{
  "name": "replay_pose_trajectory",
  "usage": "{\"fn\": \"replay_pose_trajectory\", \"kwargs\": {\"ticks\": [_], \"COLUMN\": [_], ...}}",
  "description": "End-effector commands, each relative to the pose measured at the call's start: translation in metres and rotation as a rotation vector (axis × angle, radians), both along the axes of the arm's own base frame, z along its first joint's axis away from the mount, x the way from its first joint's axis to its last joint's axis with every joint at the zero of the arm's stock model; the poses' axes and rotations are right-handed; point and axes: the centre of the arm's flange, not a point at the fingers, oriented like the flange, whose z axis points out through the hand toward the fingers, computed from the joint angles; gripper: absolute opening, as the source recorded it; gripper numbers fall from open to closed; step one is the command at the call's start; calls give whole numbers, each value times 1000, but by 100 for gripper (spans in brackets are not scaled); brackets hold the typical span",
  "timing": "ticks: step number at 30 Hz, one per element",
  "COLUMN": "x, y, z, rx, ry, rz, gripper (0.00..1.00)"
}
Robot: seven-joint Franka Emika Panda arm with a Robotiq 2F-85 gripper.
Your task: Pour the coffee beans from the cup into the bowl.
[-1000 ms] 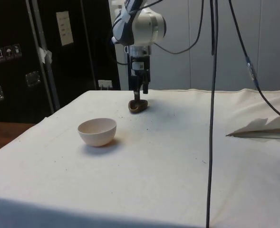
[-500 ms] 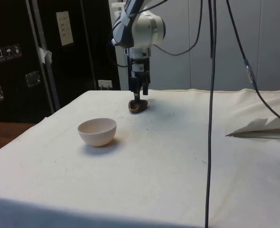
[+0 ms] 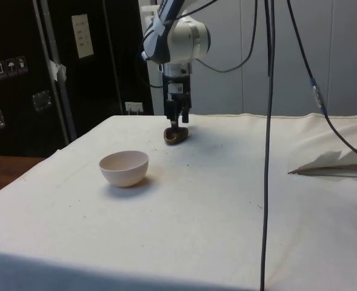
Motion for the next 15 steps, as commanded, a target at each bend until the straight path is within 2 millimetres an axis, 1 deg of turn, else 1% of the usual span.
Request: {"fn": "replay_pose_trajectory", "kwargs": {"ticks": [1, 3, 6, 12, 13, 14, 15], "x": [1, 1, 1, 2, 2, 1, 2], "y": [0, 0, 0, 0, 0, 0, 0], "z": [-2, -2, -3, -3, -3, -1, -3], "rx": [0, 0, 0, 0, 0, -2, 0], "ry": [-2, -2, 0, -1, -1, 0, -1], "rz": [0, 0, 0, 2, 2, 2, 2], "gripper": [100, 90, 71, 38, 27, 22, 22]}}
